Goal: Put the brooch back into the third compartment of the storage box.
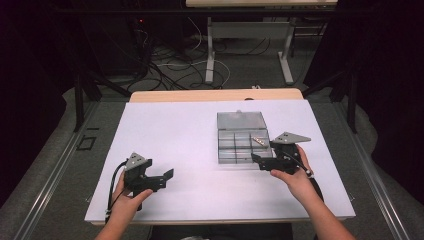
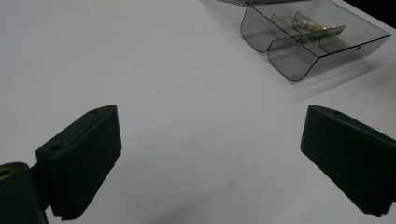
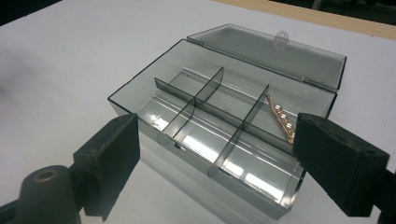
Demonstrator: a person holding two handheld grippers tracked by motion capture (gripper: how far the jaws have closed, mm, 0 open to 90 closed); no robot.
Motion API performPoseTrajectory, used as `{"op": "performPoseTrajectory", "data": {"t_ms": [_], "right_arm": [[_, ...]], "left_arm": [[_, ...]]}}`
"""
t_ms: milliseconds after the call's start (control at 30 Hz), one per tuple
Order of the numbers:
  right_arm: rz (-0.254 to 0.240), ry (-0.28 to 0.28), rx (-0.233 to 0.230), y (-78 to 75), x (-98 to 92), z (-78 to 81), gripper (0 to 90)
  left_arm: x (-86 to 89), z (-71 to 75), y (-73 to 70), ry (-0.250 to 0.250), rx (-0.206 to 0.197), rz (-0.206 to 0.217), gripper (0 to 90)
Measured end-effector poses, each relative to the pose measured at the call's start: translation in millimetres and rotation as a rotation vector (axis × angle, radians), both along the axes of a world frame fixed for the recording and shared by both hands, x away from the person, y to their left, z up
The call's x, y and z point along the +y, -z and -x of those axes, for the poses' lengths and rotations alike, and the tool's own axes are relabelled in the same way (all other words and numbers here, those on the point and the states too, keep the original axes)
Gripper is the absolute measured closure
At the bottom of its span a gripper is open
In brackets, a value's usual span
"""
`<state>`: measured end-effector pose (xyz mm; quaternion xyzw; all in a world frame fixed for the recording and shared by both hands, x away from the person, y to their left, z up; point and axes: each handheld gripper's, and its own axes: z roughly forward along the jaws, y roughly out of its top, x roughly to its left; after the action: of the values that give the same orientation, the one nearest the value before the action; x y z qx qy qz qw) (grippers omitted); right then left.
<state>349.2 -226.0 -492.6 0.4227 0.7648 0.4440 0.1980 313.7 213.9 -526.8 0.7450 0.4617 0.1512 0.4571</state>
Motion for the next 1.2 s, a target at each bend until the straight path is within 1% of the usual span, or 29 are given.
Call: {"op": "performPoseTrajectory", "data": {"t_ms": [67,100,167,267,300,400,467,533,567,633,667,800,900,967,1000,1067,1100,1133,1200], "right_arm": [[-0.01,0.007,0.007,0.9,-1.8,3.6,13.2],[-0.01,0.006,0.0,1.7,-3.0,4.5,12.2],[-0.012,0.015,0.005,2.5,-5.2,8.0,10.3],[0.004,0.02,-0.007,4.8,-8.8,12.4,8.4],[0.001,0.023,0.0,5.5,-9.9,14.5,8.2],[0.004,0.027,-0.005,9.3,-15.6,18.8,7.5],[-0.003,0.044,0.006,11.9,-19.4,22.0,6.1],[-0.003,0.049,0.003,15.1,-24.5,23.4,4.5],[-0.006,0.055,0.009,16.4,-27.0,24.3,4.0],[-0.018,0.068,0.02,18.9,-31.5,25.4,3.2],[-0.016,0.07,0.014,20.5,-34.2,25.2,2.9],[-0.023,0.095,0.016,24.1,-42.0,25.8,0.9],[-0.017,0.111,0.01,27.6,-47.5,24.4,0.0],[-0.018,0.129,0.018,30.6,-50.5,24.1,0.0],[-0.009,0.123,0.016,32.6,-53.1,23.6,0.0],[-0.02,0.138,0.026,35.5,-55.3,23.3,0.0],[-0.014,0.14,0.017,37.2,-57.7,22.3,0.0],[-0.024,0.143,0.024,37.6,-59.5,22.8,0.0],[-0.021,0.156,0.007,38.6,-63.2,23.0,0.0]], "left_arm": [[0.0,0.6,-0.2,-0.003,-0.002,0.0,5.3],[0.0,0.8,-0.5,-0.002,-0.004,0.0,5.3],[-0.2,1.5,-1.0,-0.001,-0.003,-0.001,5.3],[0.2,1.8,-1.1,-0.003,-0.006,0.0,5.3],[0.4,2.1,-1.2,-0.004,-0.003,-0.001,5.3],[1.1,2.4,-0.9,-0.006,-0.005,-0.001,5.3],[1.2,2.4,-0.8,-0.01,-0.006,0.003,5.3],[1.3,2.3,-0.9,-0.01,-0.006,0.003,5.3],[1.4,2.2,-0.9,-0.009,-0.003,0.0,5.3],[1.1,2.0,-0.8,-0.008,-0.002,0.001,5.3],[1.2,2.1,-0.9,-0.008,-0.003,-0.001,5.3],[1.4,2.1,-0.9,-0.01,-0.001,0.001,5.3],[1.3,2.0,-0.7,-0.009,-0.003,0.0,5.3],[1.5,2.0,-0.8,-0.01,-0.001,-0.001,5.3],[1.7,1.9,-0.8,-0.009,-0.001,0.0,5.3],[1.9,1.5,-0.6,-0.009,-0.001,-0.001,5.3],[1.8,1.5,-0.5,-0.01,0.001,0.0,5.3],[1.6,1.5,-0.4,-0.01,0.001,-0.001,5.3],[1.4,1.5,-0.5,-0.01,0.001,-0.002,5.3]]}}
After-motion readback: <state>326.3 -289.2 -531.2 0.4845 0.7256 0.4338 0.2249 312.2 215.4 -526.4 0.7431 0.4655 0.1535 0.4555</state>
